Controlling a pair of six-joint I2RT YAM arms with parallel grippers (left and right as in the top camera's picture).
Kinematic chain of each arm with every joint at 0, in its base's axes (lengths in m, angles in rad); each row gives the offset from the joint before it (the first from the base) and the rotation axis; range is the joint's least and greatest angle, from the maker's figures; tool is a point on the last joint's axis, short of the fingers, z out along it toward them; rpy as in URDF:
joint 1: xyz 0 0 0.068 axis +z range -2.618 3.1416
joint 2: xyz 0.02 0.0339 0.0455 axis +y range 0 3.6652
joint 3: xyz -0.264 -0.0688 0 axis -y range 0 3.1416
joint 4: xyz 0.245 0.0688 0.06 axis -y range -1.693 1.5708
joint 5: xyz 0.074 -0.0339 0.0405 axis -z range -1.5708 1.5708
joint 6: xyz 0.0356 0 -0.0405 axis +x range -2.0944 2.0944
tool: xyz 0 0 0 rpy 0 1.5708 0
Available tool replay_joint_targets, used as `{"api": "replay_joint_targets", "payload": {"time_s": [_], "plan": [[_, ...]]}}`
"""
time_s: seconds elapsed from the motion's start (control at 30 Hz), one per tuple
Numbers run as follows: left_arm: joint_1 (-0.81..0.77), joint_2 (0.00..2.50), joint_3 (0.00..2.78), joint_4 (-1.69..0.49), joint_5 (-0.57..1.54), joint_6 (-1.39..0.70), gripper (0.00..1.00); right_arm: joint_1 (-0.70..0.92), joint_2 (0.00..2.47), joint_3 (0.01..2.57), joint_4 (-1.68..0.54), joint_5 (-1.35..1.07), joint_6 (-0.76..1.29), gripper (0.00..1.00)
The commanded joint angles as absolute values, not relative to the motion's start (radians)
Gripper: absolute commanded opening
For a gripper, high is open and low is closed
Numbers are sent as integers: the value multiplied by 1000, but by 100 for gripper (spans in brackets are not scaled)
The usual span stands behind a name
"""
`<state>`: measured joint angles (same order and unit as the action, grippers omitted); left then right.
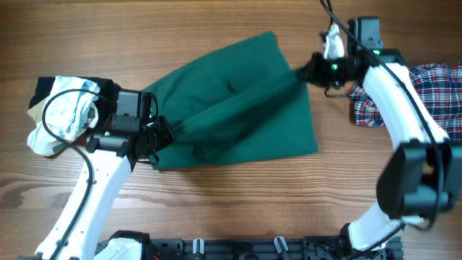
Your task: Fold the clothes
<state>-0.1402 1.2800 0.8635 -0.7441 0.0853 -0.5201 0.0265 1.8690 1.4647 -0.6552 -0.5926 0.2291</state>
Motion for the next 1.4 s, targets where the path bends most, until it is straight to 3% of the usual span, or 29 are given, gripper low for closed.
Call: {"api": "replay_joint_targets", "payload": {"time_s": [0.0, 0.2, 0.53, 0.57, 0.6, 0.67, 0.83, 1.07, 1.17, 1.37], "plan": [[-80, 1318, 891, -681, 58, -478, 6, 32, 1960, 1540, -423, -699, 296, 4], [-19, 1319, 891, -597, 44, -448, 9, 99, 2066, 1540, -113, -643, 481, 4], [-11, 1493, 891, -372, -29, -418, 10, 143, 2104, 1540, -34, -458, 466, 4], [-7, 1506, 892, -359, -28, -420, 9, 143, 2104, 1540, -28, -447, 458, 17], [-1, 1509, 892, -358, -28, -427, 10, 142, 2104, 1540, -23, -445, 458, 64], [7, 1493, 912, -390, -3, -425, 16, 130, 2102, 1540, -26, -473, 452, 99], [-10, 1414, 982, -546, 82, -392, 24, 41, 2069, 1540, -156, -612, 461, 99], [-32, 1402, 982, -769, 185, -397, 27, 10, 1943, 1540, -786, -538, 154, 100], [-32, 1402, 982, -890, 270, -400, 34, 10, 1913, 1540, -1042, -411, 107, 100], [-32, 1404, 947, -913, 265, -401, 47, 13, 1913, 1530, -1135, -403, 107, 99]]}}
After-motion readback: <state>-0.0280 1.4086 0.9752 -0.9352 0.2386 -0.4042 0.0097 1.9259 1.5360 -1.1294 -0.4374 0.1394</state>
